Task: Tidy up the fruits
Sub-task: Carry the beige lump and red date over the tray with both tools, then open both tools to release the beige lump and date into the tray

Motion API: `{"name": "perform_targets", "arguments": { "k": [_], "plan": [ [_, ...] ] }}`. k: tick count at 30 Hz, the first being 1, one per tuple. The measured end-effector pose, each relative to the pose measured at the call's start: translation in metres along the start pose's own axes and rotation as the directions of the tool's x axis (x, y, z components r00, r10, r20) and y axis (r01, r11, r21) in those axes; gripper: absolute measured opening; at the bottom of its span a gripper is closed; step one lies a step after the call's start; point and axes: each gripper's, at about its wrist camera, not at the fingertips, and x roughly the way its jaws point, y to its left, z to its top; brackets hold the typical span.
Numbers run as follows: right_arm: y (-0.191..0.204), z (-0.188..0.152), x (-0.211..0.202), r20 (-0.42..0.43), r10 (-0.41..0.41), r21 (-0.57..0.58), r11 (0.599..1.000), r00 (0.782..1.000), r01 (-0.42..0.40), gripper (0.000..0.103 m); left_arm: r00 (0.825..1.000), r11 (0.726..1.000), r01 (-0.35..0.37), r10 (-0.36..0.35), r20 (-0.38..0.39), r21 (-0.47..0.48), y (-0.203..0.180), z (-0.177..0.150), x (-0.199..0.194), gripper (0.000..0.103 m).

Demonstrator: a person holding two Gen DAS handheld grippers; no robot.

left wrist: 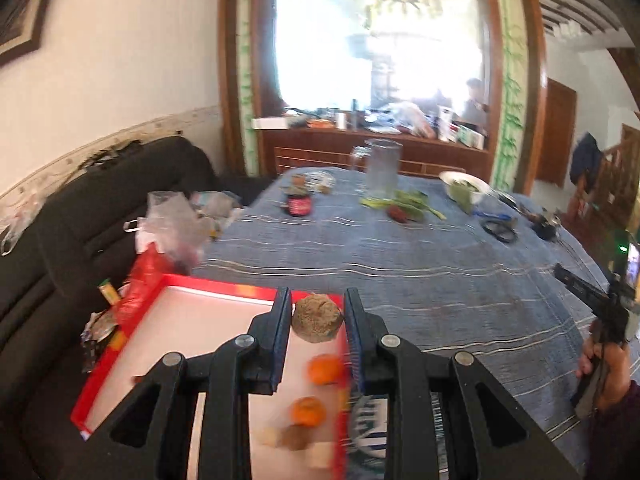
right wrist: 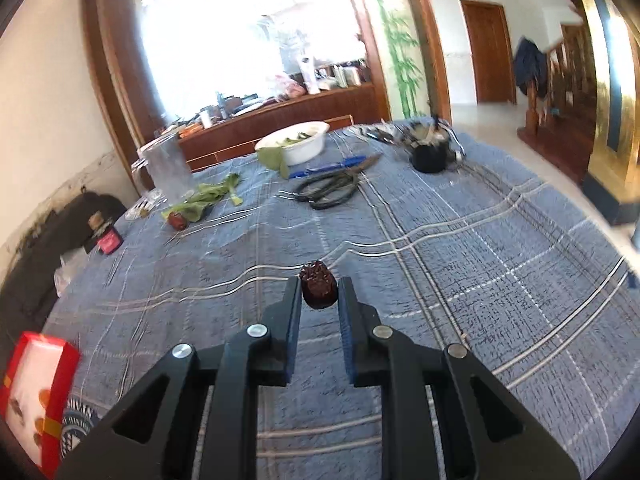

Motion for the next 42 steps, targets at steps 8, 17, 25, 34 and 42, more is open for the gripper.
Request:
{"name": "perform_targets", "arguments": {
  "k": [8, 17, 25, 34, 42],
  "plan": [
    [0.122, -0.02, -0.052, 0.012, 0.25, -0.17, 0.955, 0.968, -0.244, 0.02, 0.997, 0.996, -0.075, 0.076, 0.012, -0.049, 0.055, -0.012, -0.004, 0.025],
    [0.241, -0.056, -0.092, -0.121, 0.532, -0.283, 0.791, 0.838, -0.542, 0.02, 0.988, 0.987, -0.152, 0.153, 0.008, -0.056, 0.088, -0.027, -0.005, 0.025],
    [0.293, -0.113, -0.104, -0.27, 0.57, -0.375, 0.681, 0.776, -0.63, 0.02, 0.977, 0.978, -0.209, 0.208, -0.042, -0.024, 0.104, -0.047, 0.007, 0.025],
    [0.312, -0.155, -0.101, -0.377, 0.545, -0.39, 0.64, 0.748, -0.663, 0.02, 0.96, 0.969, -0.246, 0.247, -0.133, 0.026, 0.117, -0.073, 0.025, 0.025],
    [0.32, -0.17, -0.103, -0.401, 0.536, -0.404, 0.625, 0.743, -0.669, 0.02, 0.95, 0.964, -0.264, 0.265, -0.163, 0.028, 0.125, -0.081, 0.031, 0.025]
  ]
}}
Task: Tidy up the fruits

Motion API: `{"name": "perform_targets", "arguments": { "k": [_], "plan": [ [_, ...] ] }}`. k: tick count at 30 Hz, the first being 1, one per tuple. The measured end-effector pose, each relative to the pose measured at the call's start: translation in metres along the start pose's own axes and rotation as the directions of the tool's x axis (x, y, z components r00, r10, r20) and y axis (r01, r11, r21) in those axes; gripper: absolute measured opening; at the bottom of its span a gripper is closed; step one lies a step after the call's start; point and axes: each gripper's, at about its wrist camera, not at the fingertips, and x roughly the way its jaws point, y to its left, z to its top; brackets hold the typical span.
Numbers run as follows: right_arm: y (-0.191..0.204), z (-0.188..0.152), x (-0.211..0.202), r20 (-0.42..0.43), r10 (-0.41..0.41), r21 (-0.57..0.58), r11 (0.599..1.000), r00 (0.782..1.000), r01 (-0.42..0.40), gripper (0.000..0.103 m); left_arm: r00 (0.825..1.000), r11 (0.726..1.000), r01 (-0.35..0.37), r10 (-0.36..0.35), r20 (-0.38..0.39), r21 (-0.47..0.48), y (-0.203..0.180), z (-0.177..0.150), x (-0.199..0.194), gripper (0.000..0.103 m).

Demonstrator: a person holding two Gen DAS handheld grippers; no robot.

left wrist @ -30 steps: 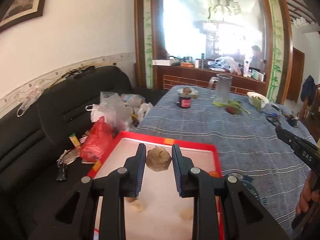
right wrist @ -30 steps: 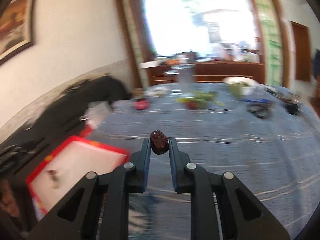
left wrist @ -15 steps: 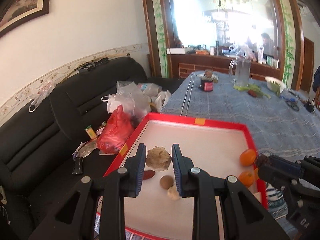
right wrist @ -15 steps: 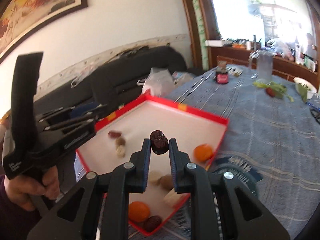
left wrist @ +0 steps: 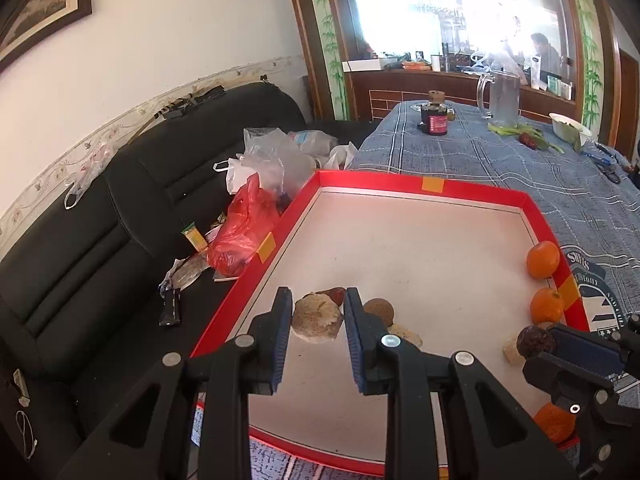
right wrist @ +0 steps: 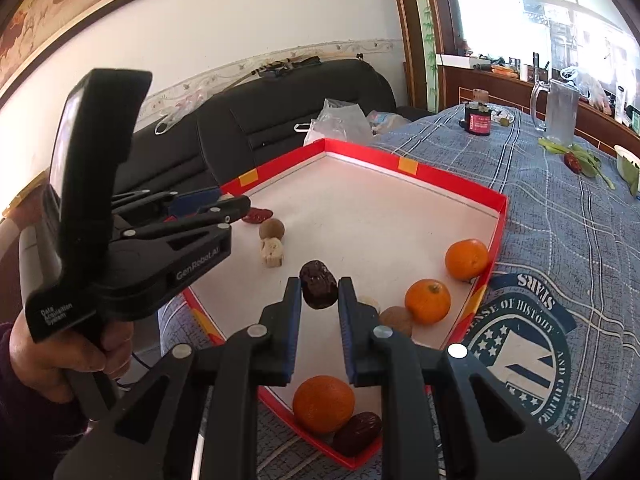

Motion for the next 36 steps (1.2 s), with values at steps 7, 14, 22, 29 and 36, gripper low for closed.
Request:
{"name": "perform_targets", "arguments": {
  "k": [7, 14, 22, 29, 36],
  "plan": [
    [0.0, -0.001, 0.009, -0.023, -0.012, 0.0, 1.0, 1.0, 0.012, 0.02, 1.0, 1.0, -0.005, 0.005, -0.017, 0.005, -0.002, -0.003, 0.003, 0.026],
    [-0.004, -0.005, 0.019, -0.076, -0.03, 0.013, 0.999, 0.997, 0.031, 0.021, 0.999, 1.0, -0.023, 0.023, -0.04, 0.011, -0.002, -0.003, 0.007, 0.029],
    [-0.003, -0.003, 0.003, -0.024, -0.041, -0.01, 0.999, 0.999, 0.041, 0.046, 0.999, 0.999, -0.049, 0.049, -0.005, 0.022, -0.007, 0.002, -0.005, 0.062],
    [-0.015, 0.002, -0.032, 0.076, -0.098, -0.006, 0.995, 0.992, 0.099, 0.047, 0.997, 0.998, -0.06, 0.06, 0.052, 0.006, -0.009, 0.011, -0.029, 0.08],
    [-0.034, 0.006, -0.07, 0.147, -0.165, 0.046, 0.986, 0.975, 0.16, 0.051, 0.99, 0.998, -0.058, 0.054, 0.13, 0.023, -0.025, 0.016, -0.065, 0.094]
  ]
}}
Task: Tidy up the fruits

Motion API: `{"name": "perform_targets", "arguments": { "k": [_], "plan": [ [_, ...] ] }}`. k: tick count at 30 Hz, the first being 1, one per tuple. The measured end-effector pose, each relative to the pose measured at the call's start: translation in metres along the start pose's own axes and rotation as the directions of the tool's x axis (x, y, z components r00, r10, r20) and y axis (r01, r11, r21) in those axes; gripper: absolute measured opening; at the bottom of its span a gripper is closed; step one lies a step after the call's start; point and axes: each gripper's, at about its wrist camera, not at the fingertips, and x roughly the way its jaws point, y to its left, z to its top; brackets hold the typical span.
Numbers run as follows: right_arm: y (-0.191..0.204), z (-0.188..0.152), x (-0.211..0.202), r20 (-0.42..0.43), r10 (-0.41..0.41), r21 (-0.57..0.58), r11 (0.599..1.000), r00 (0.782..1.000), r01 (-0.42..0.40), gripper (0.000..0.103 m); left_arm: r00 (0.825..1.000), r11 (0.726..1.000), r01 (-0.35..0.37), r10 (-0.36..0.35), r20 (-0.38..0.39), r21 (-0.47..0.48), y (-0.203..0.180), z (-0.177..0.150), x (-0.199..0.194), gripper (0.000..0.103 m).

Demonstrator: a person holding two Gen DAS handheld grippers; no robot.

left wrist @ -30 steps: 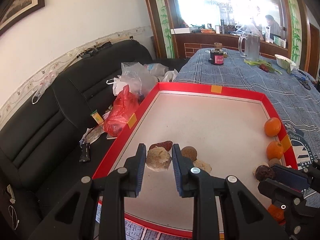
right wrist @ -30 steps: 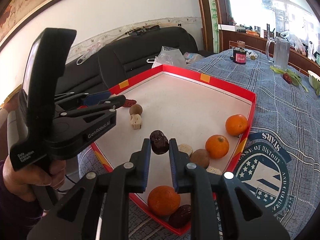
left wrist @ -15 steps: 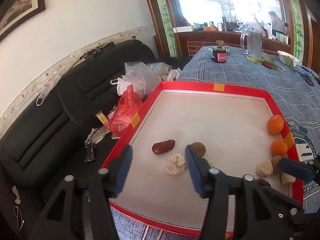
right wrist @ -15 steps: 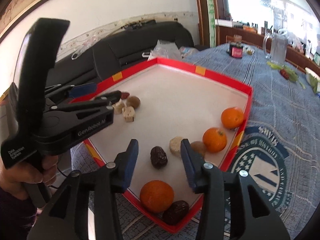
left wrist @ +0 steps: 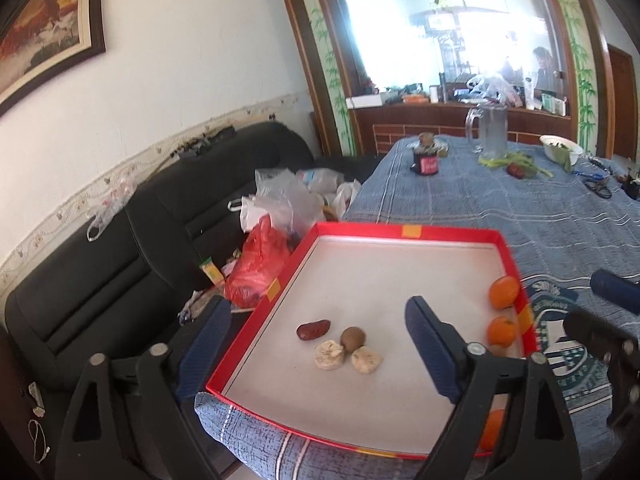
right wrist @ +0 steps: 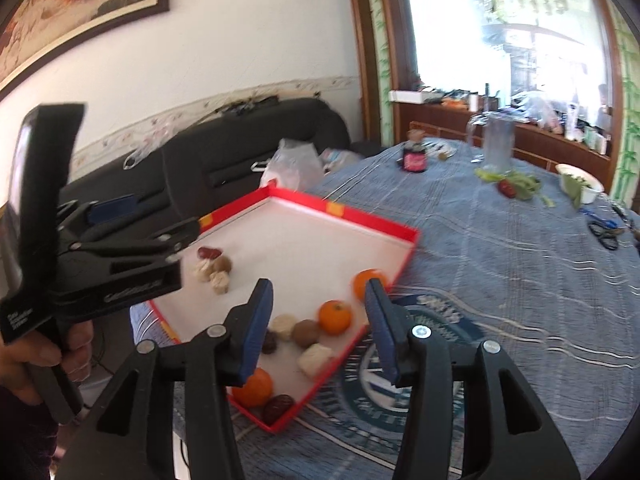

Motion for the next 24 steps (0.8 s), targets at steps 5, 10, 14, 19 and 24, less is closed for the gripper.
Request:
{"name": "perform_targets", "arguments": {
  "k": [5, 10, 14, 19, 24],
  "plan": [
    [-0.017, 0.004, -0.028, 0.057, -0.051, 0.038, 0.998, 0.997, 0.049, 0.057, 0.999, 1.0, 0.022, -0.022, 0.047, -0.013, -0.009, 0.006, -0.024, 0.103],
    [-0.035, 0.007, -0.059, 0.112, -0.093, 0.085, 0.993, 0.989, 0.084, 0.066, 0.997, 0.999, 0.048, -0.048, 0.068, 0.002, -0.023, 0.01, -0.041, 0.103],
    [-0.047, 0.008, -0.079, 0.149, -0.132, 0.108, 0.987, 0.98, 0.117, 0.075, 0.995, 0.997, 0.066, -0.068, 0.074, 0.033, -0.037, 0.009, -0.051, 0.103],
    [-0.059, 0.005, -0.094, 0.172, -0.159, 0.135, 0.981, 0.972, 0.137, 0.08, 0.994, 0.996, 0.069, -0.073, 0.086, 0.052, -0.047, 0.01, -0.06, 0.103],
    [-0.062, 0.0, -0.1, 0.169, -0.158, 0.155, 0.979, 0.973, 0.132, 0.08, 0.993, 0.997, 0.063, -0.067, 0.1, 0.046, -0.048, 0.01, -0.07, 0.103]
  ]
}}
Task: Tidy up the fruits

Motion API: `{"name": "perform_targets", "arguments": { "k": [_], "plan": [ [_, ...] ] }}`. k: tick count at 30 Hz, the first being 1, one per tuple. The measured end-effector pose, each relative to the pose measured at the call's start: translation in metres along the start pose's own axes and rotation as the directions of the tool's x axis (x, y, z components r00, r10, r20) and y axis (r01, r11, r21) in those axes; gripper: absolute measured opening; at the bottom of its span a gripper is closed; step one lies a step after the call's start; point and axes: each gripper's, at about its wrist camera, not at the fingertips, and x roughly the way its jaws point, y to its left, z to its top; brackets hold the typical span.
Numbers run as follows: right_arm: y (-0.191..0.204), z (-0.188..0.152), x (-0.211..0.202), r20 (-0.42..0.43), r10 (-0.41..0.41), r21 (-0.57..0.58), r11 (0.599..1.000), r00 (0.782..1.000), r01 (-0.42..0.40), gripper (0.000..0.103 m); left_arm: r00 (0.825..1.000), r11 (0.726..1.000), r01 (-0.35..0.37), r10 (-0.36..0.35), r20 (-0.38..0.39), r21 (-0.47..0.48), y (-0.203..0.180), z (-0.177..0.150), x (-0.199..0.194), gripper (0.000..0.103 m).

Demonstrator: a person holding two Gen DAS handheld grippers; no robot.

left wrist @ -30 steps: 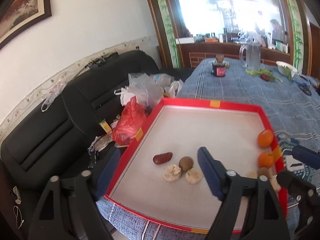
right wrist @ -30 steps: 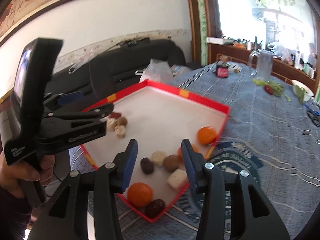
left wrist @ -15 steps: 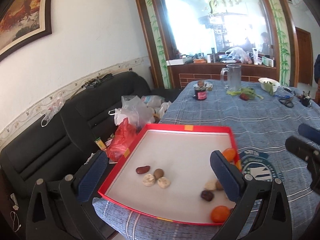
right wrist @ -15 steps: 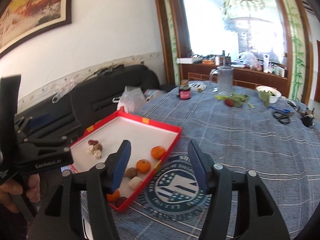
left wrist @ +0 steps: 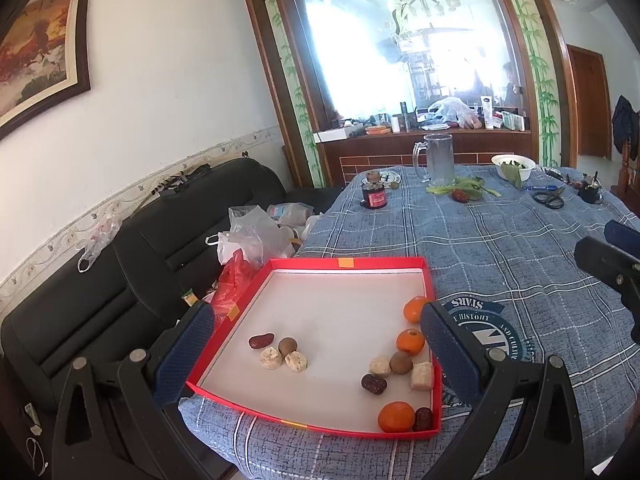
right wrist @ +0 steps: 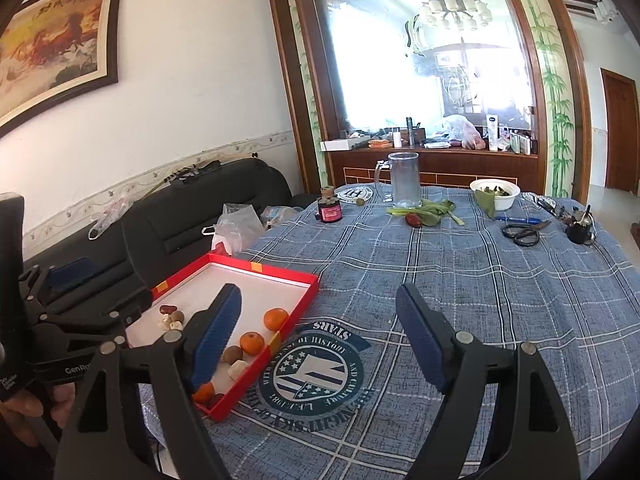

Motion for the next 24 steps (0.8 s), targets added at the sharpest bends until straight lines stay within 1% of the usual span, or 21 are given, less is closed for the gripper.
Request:
{"name": "perform_targets", "arguments": {
  "k": [6, 13, 16, 24],
  "plan": [
    [0.008, -0.004, -0.008, 0.002, 0.022, -0.007, 1.0, 1.0, -0.022, 0.081, 1.0, 1.0, -0.014, 0.014, 0.016, -0.016, 0.006, -0.001, -0.01, 0.103],
    [0.031, -0.013, -0.011, -0.008, 0.053, -0.051, 0.997, 0.999, -0.053, 0.085, 0.999, 0.999, -0.022, 0.023, 0.022, -0.044, 0.013, -0.005, -0.012, 0.103],
    [0.04, -0.019, -0.007, -0.018, 0.039, -0.079, 0.996, 0.999, -0.041, 0.085, 0.999, 0.998, -0.032, 0.032, 0.01, -0.058, 0.018, -0.006, -0.007, 0.103],
    [0.049, -0.021, 0.007, -0.055, 0.043, -0.091, 0.995, 0.998, -0.048, 0.085, 0.999, 0.994, -0.045, 0.043, -0.031, -0.095, 0.033, -0.01, 0.009, 0.103]
  ]
}}
